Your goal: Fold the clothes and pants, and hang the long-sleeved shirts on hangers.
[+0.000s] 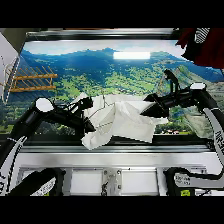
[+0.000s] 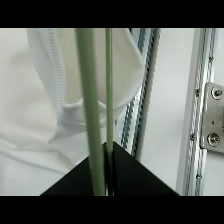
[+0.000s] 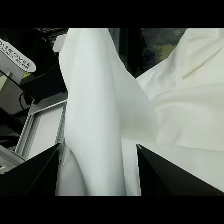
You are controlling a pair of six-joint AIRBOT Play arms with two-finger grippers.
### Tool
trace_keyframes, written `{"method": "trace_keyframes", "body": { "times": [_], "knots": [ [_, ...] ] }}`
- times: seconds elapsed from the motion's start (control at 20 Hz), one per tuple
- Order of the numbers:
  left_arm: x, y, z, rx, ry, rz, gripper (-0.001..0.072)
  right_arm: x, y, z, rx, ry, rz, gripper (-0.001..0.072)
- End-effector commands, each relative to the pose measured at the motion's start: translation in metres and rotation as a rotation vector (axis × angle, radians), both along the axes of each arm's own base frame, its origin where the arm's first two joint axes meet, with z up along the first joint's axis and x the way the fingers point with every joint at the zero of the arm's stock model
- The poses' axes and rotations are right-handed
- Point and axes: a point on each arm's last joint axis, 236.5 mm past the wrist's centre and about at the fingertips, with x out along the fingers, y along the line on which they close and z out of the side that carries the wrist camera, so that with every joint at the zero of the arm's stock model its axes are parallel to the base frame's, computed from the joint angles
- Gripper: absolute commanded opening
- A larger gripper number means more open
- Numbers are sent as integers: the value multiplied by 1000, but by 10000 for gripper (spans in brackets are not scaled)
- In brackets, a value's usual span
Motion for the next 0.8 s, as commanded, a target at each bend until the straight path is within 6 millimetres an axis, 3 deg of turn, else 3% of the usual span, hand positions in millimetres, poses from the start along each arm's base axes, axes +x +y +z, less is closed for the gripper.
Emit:
{"method": "trace_keyframes", "body": {
  "times": [0.0,0.4,0.45,0.5,0.55,0.75],
  "knots": [
    [0,-1,0,-3,0,1,14,0,0,0,1,2,1,513],
    [0,-1,0,-3,0,1,14,1,0,-1,-2,-1,-6,510],
    [0,-1,0,-3,0,1,14,1,0,-1,-2,0,-5,443],
    [0,-1,0,-3,0,1,14,1,0,-1,-2,0,-5,196],
    [0,-1,0,-3,-1,2,14,1,0,-1,-2,-2,-6,24],
    [0,-1,0,-3,-1,2,14,2,0,-1,-3,-4,-8,19]
  ]
}}
